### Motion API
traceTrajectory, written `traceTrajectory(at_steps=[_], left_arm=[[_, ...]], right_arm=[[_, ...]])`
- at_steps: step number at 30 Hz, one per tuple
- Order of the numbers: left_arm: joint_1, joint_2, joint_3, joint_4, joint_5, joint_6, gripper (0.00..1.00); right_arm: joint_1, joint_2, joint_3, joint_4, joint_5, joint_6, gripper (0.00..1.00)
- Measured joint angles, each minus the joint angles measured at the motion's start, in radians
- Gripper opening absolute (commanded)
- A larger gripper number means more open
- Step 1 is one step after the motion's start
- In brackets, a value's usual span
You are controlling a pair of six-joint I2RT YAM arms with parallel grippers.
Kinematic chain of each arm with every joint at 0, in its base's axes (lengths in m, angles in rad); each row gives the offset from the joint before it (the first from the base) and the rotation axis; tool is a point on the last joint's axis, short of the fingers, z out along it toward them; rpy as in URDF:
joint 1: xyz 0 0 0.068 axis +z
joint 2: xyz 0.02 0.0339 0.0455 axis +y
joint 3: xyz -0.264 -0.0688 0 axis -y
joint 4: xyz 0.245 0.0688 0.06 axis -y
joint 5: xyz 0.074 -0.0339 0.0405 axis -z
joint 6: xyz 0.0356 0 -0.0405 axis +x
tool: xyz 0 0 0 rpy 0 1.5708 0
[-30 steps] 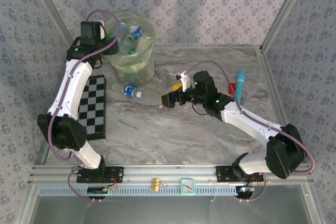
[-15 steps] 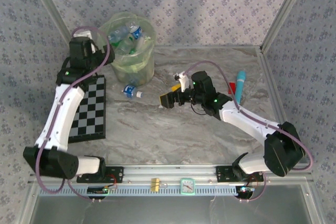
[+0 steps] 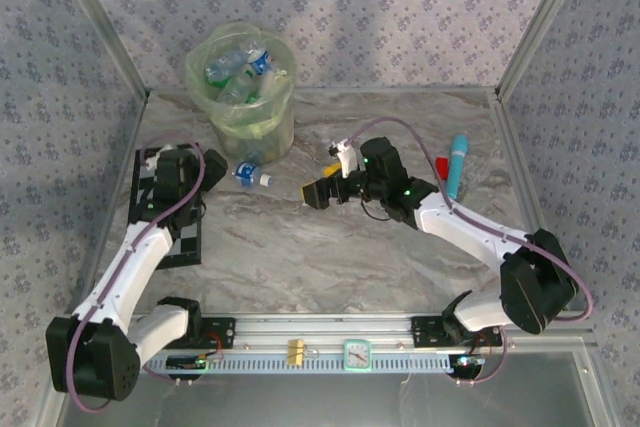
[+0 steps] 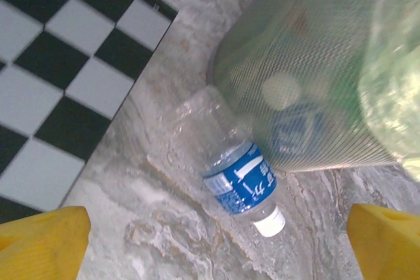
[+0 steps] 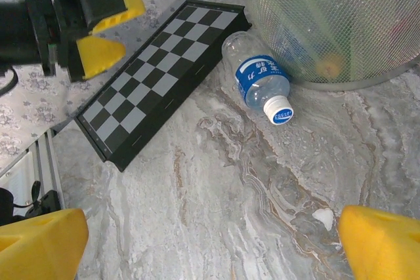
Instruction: Put the plastic bottles in the bin
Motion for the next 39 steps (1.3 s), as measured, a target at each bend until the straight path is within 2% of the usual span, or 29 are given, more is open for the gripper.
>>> traceTrajectory(at_steps=[4, 12, 17, 23, 39], left_arm=[[-0.066, 0.012, -0.051, 0.059, -0.031, -0.108, 1.0], [-0.187, 0.186, -0.051, 0.158, -0.152, -0.297, 1.0], [-0.194, 0.355, -0.017, 0.182, -0.196, -0.381, 1.0], [-0.193, 0.515, 0.091, 0.21, -0.208, -0.422, 1.0], [-0.181, 0.725, 0.183, 0.258, -0.203, -0.518, 0.99]], right_arm=[[0.009, 0.022, 0.0, 0.0, 0.0, -0.001, 1.0], [0.021, 0.031, 0.002, -0.006, 0.002, -0.012, 1.0], [0.031, 0.03, 0.011, -0.022, 0.013, -0.024, 1.0], [0.044, 0.024, 0.01, -0.054, 0.036, -0.037, 1.0], [0.048, -0.017, 0.002, -0.113, 0.107, -0.081, 1.0]])
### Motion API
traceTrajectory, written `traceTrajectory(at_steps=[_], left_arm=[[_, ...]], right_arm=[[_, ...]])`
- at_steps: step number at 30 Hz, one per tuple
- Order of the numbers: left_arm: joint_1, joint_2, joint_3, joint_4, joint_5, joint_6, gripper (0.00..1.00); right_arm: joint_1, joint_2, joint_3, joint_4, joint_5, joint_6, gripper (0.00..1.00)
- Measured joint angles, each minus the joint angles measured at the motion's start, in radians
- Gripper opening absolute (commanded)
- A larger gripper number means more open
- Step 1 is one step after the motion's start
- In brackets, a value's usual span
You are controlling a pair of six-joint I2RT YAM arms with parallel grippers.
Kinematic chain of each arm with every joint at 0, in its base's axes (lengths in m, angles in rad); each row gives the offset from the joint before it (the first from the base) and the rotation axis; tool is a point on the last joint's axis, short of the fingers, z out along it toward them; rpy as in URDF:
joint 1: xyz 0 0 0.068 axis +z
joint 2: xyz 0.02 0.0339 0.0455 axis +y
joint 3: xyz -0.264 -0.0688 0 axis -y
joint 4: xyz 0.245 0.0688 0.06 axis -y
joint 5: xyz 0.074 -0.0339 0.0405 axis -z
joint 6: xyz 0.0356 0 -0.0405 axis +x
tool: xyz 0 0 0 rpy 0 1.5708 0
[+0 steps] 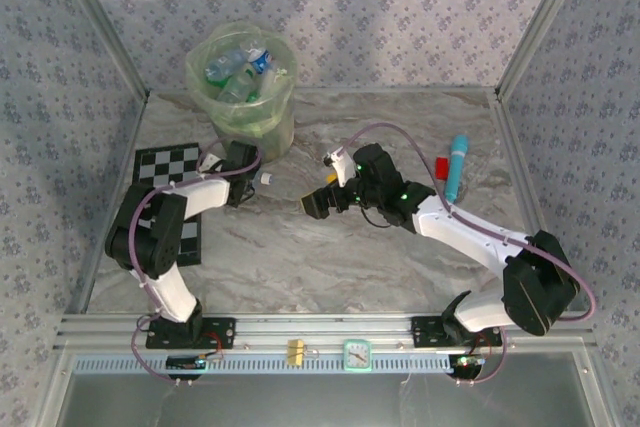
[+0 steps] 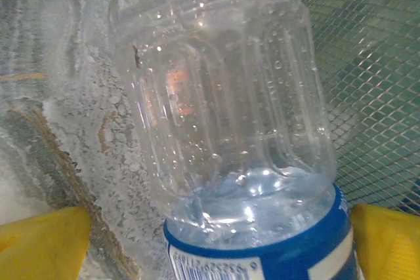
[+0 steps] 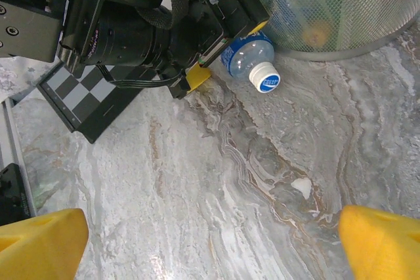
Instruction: Put the plastic bottles in the bin
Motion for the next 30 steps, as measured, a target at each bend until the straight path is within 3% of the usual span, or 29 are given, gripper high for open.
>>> traceTrajectory(at_steps=[8, 14, 24, 30], left_arm=[[0.008, 0.025, 0.014, -0.008, 0.003, -0.003, 0.93], [0.019, 0.029, 0.014, -0.038, 0.013, 0.0, 0.7], [0.027, 0.029, -0.006, 0.016, 0.022, 0.005, 0.5], [0.027, -0.028, -0.069, 0.054, 0.029, 0.048, 0.48]], right_arm=[[0.0, 0.0, 0.0, -0.009, 0.011, -0.013, 1.0], [0.002, 0.01, 0.0, -0.016, 0.019, -0.019, 1.0], [0.02, 0.056, 0.027, -0.058, 0.034, -0.035, 1.0], [0.034, 0.056, 0.042, -0.063, 0.052, -0.049, 1.0]])
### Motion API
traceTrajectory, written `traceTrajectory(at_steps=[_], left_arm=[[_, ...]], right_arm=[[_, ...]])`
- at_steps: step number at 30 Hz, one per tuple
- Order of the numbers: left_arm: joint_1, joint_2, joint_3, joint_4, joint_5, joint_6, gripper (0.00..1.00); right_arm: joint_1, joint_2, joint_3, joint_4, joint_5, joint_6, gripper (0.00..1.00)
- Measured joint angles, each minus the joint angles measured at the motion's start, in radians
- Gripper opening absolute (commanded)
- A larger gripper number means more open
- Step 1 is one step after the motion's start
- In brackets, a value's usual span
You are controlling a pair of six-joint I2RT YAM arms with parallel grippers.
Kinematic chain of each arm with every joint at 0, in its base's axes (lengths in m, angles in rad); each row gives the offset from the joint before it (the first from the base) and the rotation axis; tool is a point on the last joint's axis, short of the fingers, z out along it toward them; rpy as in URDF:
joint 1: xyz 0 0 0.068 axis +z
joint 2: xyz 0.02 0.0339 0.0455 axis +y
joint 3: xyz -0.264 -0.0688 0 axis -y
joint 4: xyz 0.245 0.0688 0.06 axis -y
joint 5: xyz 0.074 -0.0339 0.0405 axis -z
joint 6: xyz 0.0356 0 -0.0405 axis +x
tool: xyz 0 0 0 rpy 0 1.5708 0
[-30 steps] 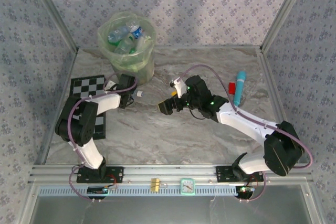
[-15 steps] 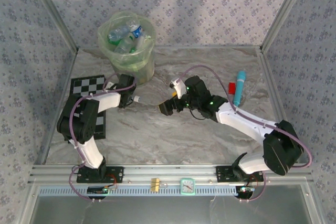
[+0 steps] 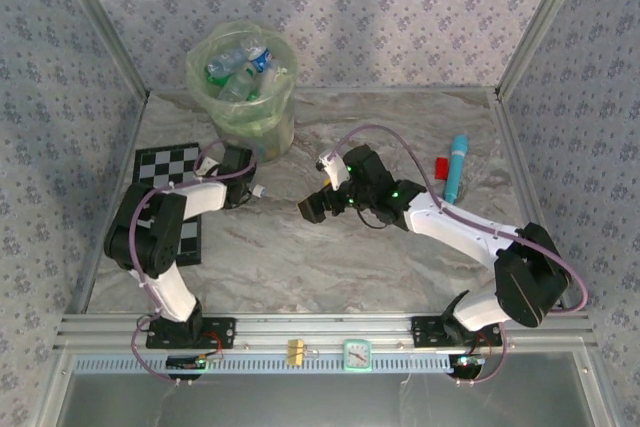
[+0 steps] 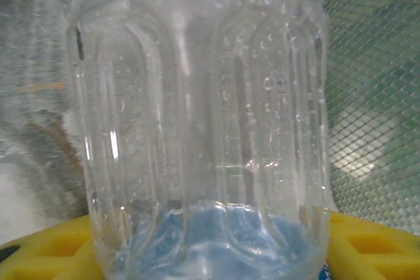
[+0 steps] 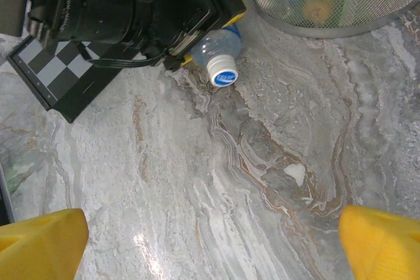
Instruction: Put the plastic bottles in the bin
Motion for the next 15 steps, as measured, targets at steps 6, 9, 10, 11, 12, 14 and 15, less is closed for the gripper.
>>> traceTrajectory(at_steps=[6, 9, 10, 11, 12, 14, 15], left_arm=[[0.014, -0.202, -0.035, -0.053, -0.005, 0.174, 0.48], [0.045, -0.321, -0.035, -0.055, 0.008, 0.27, 0.48], [0.058, -0.352, -0.035, -0.058, 0.016, 0.297, 0.48], [0.077, -0.391, -0.035, -0.065, 0.023, 0.328, 0.47], [0.097, -0.426, -0.035, -0.076, 0.027, 0.362, 0.47], [0.13, -0.487, -0.034, -0.1, 0.034, 0.42, 0.46], [0.146, -0.52, -0.029, -0.117, 0.036, 0.454, 0.46]], right_arm=[[0.001, 0.0, 0.0, 0.0, 0.015, -0.005, 1.0], [0.001, 0.0, 0.0, 0.001, 0.018, -0.005, 1.0], [0.001, 0.0, 0.0, 0.001, 0.018, -0.005, 1.0], [0.001, 0.0, 0.0, 0.001, 0.018, -0.005, 1.0], [0.001, 0.0, 0.0, 0.001, 0.018, -0.005, 1.0], [0.001, 0.0, 0.0, 0.002, 0.019, -0.005, 1.0], [0.001, 0.0, 0.0, 0.002, 0.019, -0.005, 1.0]])
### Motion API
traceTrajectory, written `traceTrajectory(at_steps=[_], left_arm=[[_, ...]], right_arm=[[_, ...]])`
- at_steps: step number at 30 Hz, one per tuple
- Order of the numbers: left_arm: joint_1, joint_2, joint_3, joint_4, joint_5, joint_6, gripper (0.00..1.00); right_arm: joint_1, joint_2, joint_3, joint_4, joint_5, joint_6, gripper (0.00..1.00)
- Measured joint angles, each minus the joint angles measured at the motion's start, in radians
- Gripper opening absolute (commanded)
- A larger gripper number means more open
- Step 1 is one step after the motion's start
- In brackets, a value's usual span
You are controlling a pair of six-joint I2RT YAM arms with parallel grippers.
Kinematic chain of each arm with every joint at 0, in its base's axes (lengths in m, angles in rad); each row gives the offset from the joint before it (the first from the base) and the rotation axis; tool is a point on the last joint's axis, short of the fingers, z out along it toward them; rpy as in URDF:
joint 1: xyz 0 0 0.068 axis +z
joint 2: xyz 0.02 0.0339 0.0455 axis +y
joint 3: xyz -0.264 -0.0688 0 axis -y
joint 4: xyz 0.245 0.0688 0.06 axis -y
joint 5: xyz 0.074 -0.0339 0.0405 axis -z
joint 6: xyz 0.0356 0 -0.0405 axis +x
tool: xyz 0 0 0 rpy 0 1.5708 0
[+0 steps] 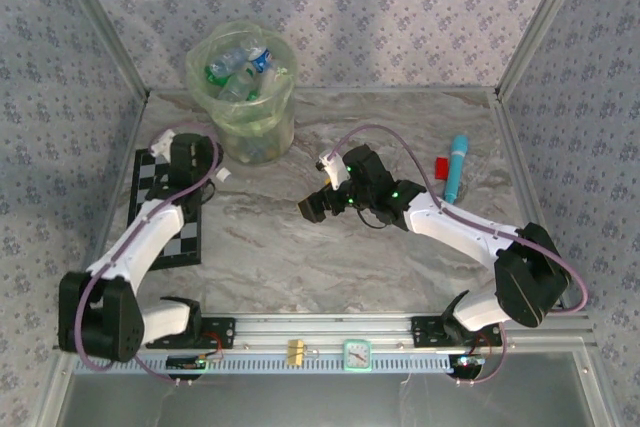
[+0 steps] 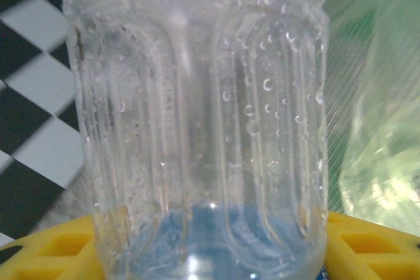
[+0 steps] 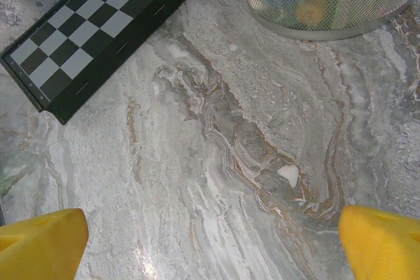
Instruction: Put the plastic bottles in the bin
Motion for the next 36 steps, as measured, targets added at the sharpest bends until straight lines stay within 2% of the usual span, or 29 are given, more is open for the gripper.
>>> traceTrajectory(at_steps=[5, 11, 17, 24, 32, 36], left_arm=[[0.05, -0.091, 0.112, -0.089, 0.027, 0.167, 0.45], [0.075, -0.059, 0.378, -0.131, 0.127, 0.327, 0.45], [0.079, 0.184, 0.76, -0.203, 0.343, 0.399, 0.45], [0.072, 0.524, 1.138, -0.358, 0.597, 0.406, 0.44], [-0.003, 0.818, 1.534, -0.647, 0.694, 0.476, 0.43], [-0.026, 0.887, 1.637, -0.749, 0.702, 0.505, 0.43]], right_arm=[[0.002, 0.0, 0.0, 0.003, 0.004, -0.006, 1.0], [0.006, 0.0, 0.0, 0.004, 0.007, -0.007, 1.0], [0.014, 0.0, 0.005, 0.002, 0.01, -0.007, 1.0], [0.024, -0.001, 0.007, 0.0, 0.032, -0.008, 1.0], [0.029, -0.009, 0.014, -0.018, 0.069, -0.014, 1.0], [0.031, -0.017, 0.016, -0.02, 0.086, -0.014, 1.0]])
